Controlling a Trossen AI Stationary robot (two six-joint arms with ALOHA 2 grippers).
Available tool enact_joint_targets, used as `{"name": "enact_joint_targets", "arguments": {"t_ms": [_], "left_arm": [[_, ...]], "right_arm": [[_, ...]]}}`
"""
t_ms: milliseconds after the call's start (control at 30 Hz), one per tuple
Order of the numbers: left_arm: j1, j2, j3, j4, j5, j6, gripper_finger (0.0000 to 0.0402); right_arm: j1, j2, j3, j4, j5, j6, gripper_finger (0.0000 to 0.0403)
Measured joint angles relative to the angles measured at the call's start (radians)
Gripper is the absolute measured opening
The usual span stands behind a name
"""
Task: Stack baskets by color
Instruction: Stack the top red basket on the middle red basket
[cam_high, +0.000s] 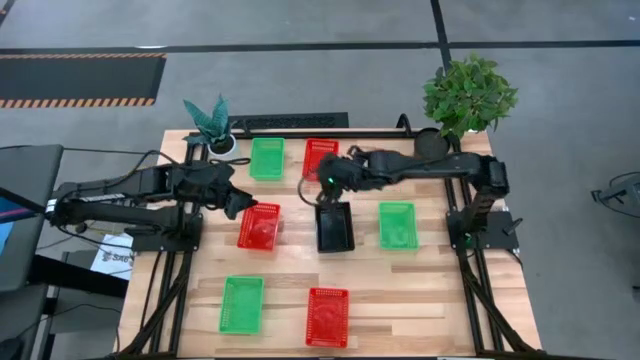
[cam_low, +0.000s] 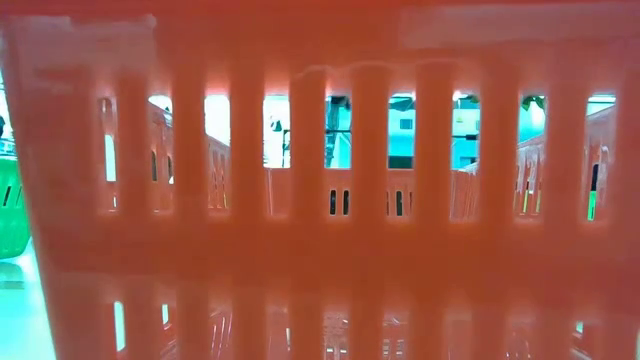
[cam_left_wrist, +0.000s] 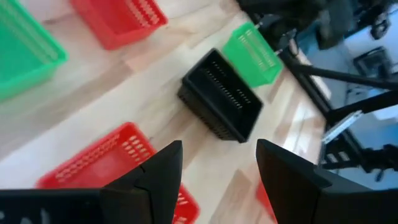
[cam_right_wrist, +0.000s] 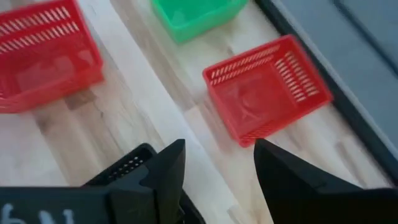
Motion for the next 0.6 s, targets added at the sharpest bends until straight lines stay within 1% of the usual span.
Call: {"name": "enact_joint_targets", "arguments": {"t_ms": [100, 300, 433, 600], "left_arm": [[0.001, -0.001, 0.014, -0.007, -0.015, 0.024, 0.0193], [0.016, -0.001, 0.014, -0.035, -0.018, 0.005, 0.0193], [0.015, 0.000, 0.014, -0.047, -0.067, -0.063, 0.0193], [0.015, 0.001, 0.014, -0.052, -0.133, -0.106, 0.0193]], "right_arm": [[-0.045, 0.066, 0.000, 0.067, -0.055, -0.046, 0.0212], [-0.089, 0.193, 0.000, 0.121, -0.091, -0.182, 0.0206], [-0.104, 0.260, 0.000, 0.114, -0.098, -0.270, 0.0207], [-0.131, 0.295, 0.000, 0.111, -0.095, -0.342, 0.0206]]}}
